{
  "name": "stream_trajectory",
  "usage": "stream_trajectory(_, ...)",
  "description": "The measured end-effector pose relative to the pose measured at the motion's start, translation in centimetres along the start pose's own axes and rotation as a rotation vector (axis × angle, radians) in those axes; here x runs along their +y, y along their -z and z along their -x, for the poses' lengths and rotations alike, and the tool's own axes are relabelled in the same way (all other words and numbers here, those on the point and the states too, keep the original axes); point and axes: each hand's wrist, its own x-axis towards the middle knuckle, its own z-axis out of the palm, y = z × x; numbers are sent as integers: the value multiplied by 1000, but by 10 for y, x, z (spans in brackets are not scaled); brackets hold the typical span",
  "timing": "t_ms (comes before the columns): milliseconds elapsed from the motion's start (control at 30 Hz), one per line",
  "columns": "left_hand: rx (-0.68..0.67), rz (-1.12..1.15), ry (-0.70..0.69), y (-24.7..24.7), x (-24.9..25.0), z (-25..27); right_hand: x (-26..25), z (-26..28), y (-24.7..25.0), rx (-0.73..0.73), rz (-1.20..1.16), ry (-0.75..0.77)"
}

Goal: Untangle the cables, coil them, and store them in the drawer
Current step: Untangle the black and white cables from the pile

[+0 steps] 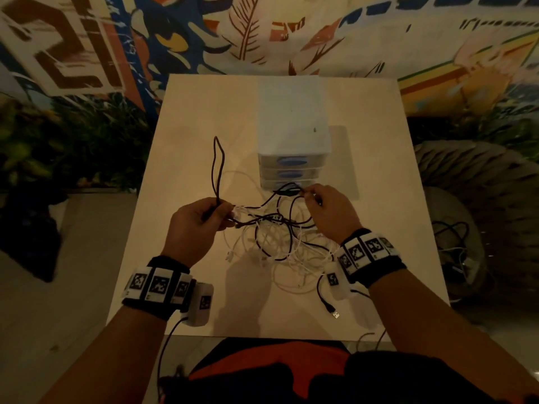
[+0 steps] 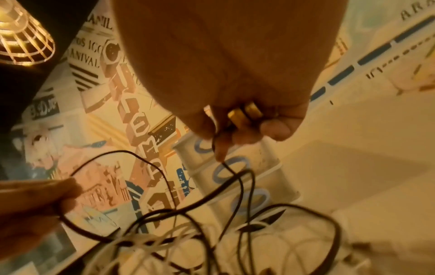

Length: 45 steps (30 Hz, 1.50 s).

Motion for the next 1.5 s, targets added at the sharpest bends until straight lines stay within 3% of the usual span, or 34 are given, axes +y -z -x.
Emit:
stream_trajectory(133,-10,33,29,1,0,1,16,-1,5,-85,113,-31)
stream_trajectory(200,-20,42,38,1,1,0,12,8,3,57,214,27)
stream_trajectory(267,-37,43,46,1,0,0,0,21,-1,190,169,176)
stream_trajectory(333,-49,40,57,1,-3,-1,-16,33,-8,34,78,259)
stream_trajectory(400,-42,37,72,2,-5,-1,-22,43,-22,-200,109,195)
stream_trajectory(433,-33,30,76,2,-6,-1,-19,45,-29,-247,151,133)
stream_trajectory(533,-30,23,93,3,-9,-1,-7,47,-47,-153,214,-32)
stream_trajectory(667,-36,36,118,5,-15,-1,1,42,-54,-26,173,-98)
stream_trajectory(833,-46,53,140,4,-21,-1,5,26,-52,-128,95,-84)
stream_trajectory(1033,-5,38,150,4,-26,-4,6,31,-35,-105,-58,-130)
stream_trajectory(1267,-82,147,173,-6,-23,-4,26,42,-39,-35,111,143)
stream_trajectory(1500,-114,168,170,-14,-19,-8,13,39,-48,-6,248,135)
